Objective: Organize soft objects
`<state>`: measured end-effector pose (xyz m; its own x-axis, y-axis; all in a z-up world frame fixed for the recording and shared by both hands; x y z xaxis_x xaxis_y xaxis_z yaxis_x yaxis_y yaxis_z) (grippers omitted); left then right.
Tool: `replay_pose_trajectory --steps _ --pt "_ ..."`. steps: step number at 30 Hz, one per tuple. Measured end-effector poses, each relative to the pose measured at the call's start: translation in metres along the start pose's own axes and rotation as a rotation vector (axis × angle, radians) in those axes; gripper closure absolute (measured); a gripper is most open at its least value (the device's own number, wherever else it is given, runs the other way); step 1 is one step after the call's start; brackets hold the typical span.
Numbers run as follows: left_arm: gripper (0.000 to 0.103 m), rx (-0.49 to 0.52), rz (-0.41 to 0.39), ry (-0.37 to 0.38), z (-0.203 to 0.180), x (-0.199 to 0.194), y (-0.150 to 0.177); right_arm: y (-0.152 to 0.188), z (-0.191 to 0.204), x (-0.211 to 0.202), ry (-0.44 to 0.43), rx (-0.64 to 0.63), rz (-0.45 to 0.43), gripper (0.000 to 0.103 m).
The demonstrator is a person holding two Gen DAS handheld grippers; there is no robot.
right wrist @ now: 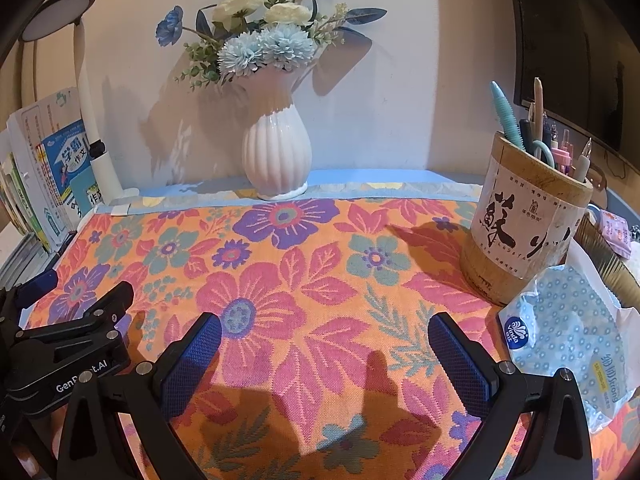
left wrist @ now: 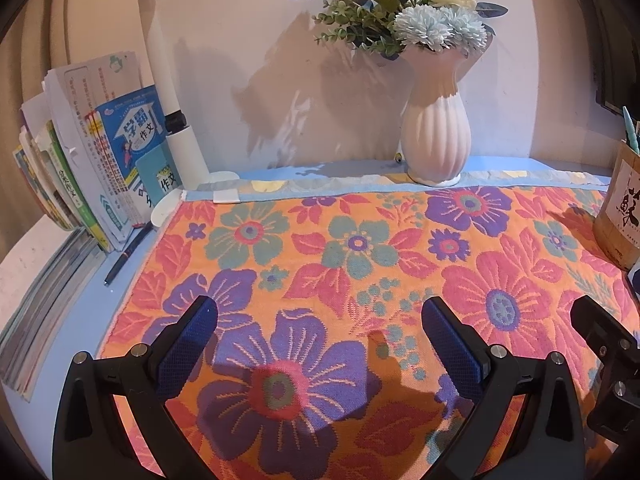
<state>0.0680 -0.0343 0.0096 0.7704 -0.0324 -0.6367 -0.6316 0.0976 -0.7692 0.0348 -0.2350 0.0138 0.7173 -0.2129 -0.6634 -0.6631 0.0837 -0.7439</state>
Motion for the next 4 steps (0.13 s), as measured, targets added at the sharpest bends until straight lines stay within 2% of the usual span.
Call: replay_pose_trajectory --steps 4 --pt "0.001 -0.01 -0.055 0.014 0.0021 -0.0079 -0.0043 0.0002 -0.0004 0.0001 -0.002 0.001 0.002 0.0"
Point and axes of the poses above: each gripper's, at about its wrist camera, not at the fingertips, and x roughly the way its jaws point, z to its left, y to its underside, the point moved 8 cm from there along x, roughly the way its jaws point, and after that the axes turned 10 degrees about y, right-handed, at the moved point
